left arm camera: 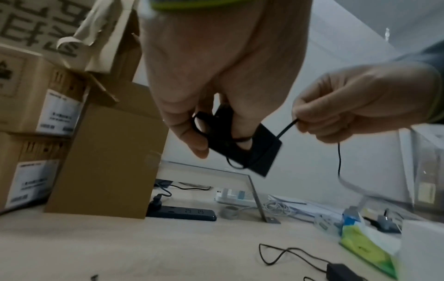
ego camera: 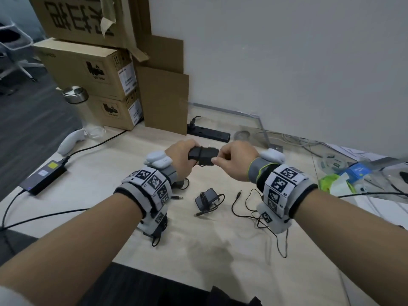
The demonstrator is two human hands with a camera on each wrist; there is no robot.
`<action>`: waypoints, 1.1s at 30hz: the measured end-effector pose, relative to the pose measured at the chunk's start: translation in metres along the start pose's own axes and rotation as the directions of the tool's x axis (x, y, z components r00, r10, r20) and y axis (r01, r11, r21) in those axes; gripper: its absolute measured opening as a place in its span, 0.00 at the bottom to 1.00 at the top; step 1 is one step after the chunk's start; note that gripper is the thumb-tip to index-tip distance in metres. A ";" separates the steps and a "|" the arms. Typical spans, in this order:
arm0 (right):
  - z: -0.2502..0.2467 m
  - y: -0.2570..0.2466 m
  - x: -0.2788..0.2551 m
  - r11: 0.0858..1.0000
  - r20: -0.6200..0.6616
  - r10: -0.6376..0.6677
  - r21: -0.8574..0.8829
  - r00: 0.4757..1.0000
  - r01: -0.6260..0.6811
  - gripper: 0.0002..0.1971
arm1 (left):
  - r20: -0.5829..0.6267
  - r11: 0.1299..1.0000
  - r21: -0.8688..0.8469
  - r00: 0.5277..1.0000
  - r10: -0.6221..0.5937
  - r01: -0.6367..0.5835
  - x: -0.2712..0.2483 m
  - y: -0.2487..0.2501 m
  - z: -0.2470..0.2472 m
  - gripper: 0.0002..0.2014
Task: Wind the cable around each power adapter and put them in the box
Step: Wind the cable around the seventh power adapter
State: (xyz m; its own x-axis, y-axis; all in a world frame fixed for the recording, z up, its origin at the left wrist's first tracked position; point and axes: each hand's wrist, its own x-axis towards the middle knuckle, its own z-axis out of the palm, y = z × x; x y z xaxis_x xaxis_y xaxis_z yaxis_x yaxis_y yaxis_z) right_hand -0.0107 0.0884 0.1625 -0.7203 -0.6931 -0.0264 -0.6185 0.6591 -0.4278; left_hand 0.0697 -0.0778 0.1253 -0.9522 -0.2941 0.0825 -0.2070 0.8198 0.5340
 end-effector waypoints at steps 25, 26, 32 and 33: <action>0.007 0.012 0.006 0.794 0.153 0.284 0.515 0.946 -0.322 0.13 | 0.396 0.211 -0.895 0.918 -0.032 0.394 -0.009 0.023 0.003 0.16; 0.009 0.010 0.007 0.795 0.151 0.300 0.506 0.942 -0.334 0.12 | 0.411 0.148 -0.900 0.911 -0.026 0.411 -0.008 0.025 0.002 0.18; 0.010 0.011 0.008 0.822 0.131 0.296 0.469 0.946 -0.322 0.10 | 0.318 0.375 -0.864 0.941 -0.113 0.337 -0.002 0.027 0.010 0.14; 0.010 0.011 0.009 0.828 0.131 0.290 0.463 0.948 -0.317 0.11 | 0.269 0.454 -0.839 0.954 -0.132 0.299 0.000 0.025 0.012 0.14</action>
State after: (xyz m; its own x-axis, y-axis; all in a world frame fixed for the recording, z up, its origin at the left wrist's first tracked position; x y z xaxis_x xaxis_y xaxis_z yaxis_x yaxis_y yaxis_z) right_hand -0.0208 0.0869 0.1487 -0.8208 -0.5045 -0.2677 -0.1382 0.6302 -0.7641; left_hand 0.0618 -0.0511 0.1283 -0.9417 -0.2563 -0.2178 -0.1902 -0.1283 0.9733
